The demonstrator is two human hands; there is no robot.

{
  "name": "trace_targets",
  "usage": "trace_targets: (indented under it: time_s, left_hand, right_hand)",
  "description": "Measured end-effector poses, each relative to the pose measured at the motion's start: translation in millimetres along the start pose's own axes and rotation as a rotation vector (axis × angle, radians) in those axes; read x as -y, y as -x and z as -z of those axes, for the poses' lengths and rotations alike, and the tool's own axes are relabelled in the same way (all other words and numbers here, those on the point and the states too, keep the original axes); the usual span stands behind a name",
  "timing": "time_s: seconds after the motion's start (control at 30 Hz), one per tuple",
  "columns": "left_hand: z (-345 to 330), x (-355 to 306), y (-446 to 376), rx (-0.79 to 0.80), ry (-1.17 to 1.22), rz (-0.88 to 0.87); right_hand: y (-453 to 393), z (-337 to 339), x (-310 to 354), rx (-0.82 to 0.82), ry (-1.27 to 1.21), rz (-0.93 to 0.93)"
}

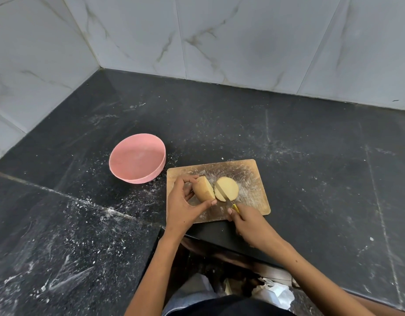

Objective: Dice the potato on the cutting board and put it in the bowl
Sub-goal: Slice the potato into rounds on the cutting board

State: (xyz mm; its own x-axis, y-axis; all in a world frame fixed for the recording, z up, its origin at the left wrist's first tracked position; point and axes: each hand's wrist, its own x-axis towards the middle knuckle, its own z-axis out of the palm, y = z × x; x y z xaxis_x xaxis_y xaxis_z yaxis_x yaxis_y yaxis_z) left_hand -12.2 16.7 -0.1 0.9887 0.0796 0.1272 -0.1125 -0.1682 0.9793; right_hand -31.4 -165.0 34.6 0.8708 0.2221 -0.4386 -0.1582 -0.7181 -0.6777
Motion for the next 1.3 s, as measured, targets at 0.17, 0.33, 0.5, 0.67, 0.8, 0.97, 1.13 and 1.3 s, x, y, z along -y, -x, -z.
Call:
trace_targets:
  time_s: [0.17, 0.33, 0.5, 0.67, 0.8, 0.97, 1.13, 1.3]
  left_hand:
    - [-0.2, -3.5, -0.1, -0.021, -0.111, -0.030]
    - [-3.4, -4.8, 1.0, -0.034, -0.193, -0.035]
    - [-2.4, -5.8, 2.2, -0.054, -0.218, -0.049]
    - [1.6, -10.5, -0.1, -0.075, -0.229, -0.055]
    - [6.1, -11.5, -2.1, -0.059, -0.206, -0.019]
    - [10.5, -11.6, -1.4, -0.041, -0.085, 0.063]
    - [10.9, -10.9, -6.4, -0.010, -0.009, 0.124]
    - [2.6, -13.4, -5.9, -0.030, 0.001, 0.107]
  right_hand:
    - [-0.2, -13.0, -3.2, -0.074, 0.150, 0.009]
    - [1.8, -13.3, -4.5, -0.122, 0.224, -0.032]
    - [0.0, -3.1, -7.1, -0.131, 0.246, -0.059]
    - [-0.3, -0.7, -1.0, -0.142, 0.168, 0.033]
    - [-2.1, -2.2, 5.6, -0.165, 0.075, 0.148]
    - [-4.6, -6.9, 10.4, -0.221, 0.047, 0.232]
    - [-8.2, -9.9, 16.3, -0.259, -0.029, 0.273]
    - [-10.0, -12.2, 20.9, -0.272, -0.111, 0.291]
